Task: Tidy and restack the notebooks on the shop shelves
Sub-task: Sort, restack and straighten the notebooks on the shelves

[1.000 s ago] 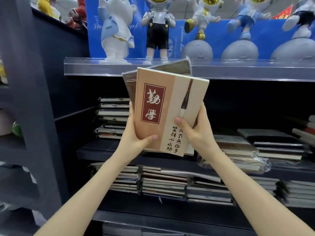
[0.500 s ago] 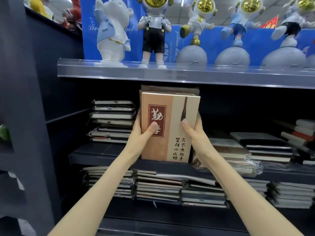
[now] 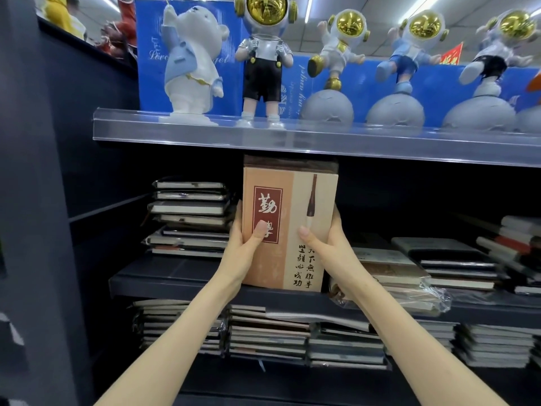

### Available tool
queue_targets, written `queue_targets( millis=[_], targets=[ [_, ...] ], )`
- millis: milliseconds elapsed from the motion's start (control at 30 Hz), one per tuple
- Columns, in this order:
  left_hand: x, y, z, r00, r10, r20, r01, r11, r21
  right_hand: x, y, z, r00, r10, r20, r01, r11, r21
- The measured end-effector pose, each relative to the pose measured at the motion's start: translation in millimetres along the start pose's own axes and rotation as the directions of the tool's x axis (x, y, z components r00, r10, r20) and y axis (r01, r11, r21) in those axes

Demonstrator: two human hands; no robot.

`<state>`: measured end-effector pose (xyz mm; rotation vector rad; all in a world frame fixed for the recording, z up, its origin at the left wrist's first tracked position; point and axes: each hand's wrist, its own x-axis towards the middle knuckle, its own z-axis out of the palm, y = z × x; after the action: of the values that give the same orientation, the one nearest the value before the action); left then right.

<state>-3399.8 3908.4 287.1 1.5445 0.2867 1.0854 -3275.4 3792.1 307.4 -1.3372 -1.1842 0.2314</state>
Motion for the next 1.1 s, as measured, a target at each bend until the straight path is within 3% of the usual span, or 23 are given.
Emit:
queue_targets(
  millis=[133,367,533,633,700,833,1100],
  targets=[
    [-4,7,8,0.996,0.045,-0.082,-0.042,0.999,0.034,-5,-4,6,0.997,-0.036,-0.07,0.035,0.999,-0.015],
    [-27,40,12,0.986,-0.028,-0.166,0.008,0.992,-0.123,-19,-27,6,0.989,-0.057,-0.134,0.059,0.998,0.009],
    [-55,54,15,0.978,-0.151,-0.143,0.155,0.988,0.013,-52,-34,-3,0.99,0.035,-0.134,-0.046,0.995,-0.083],
    [-62,66,17,0.978,-0.179,-0.108,0.204,0.927,0.314,-60,-43,-19,0.983,0.122,-0.14,-0.14,0.982,-0.127],
    [-63,76,26,0.972,-0.221,-0.083,0.235,0.873,0.427,-61,-54,-38,0.971,0.213,-0.108,-0.224,0.969,-0.106],
    [-56,86,58,0.937,-0.351,0.008,0.318,0.858,0.404,-60,-71,-83,0.926,0.372,-0.058,-0.374,0.926,-0.041],
    [18,74,122,0.88,-0.475,0.015,0.447,0.838,0.314,2,-54,-141,0.824,0.546,-0.151,-0.546,0.837,0.047]
  ],
)
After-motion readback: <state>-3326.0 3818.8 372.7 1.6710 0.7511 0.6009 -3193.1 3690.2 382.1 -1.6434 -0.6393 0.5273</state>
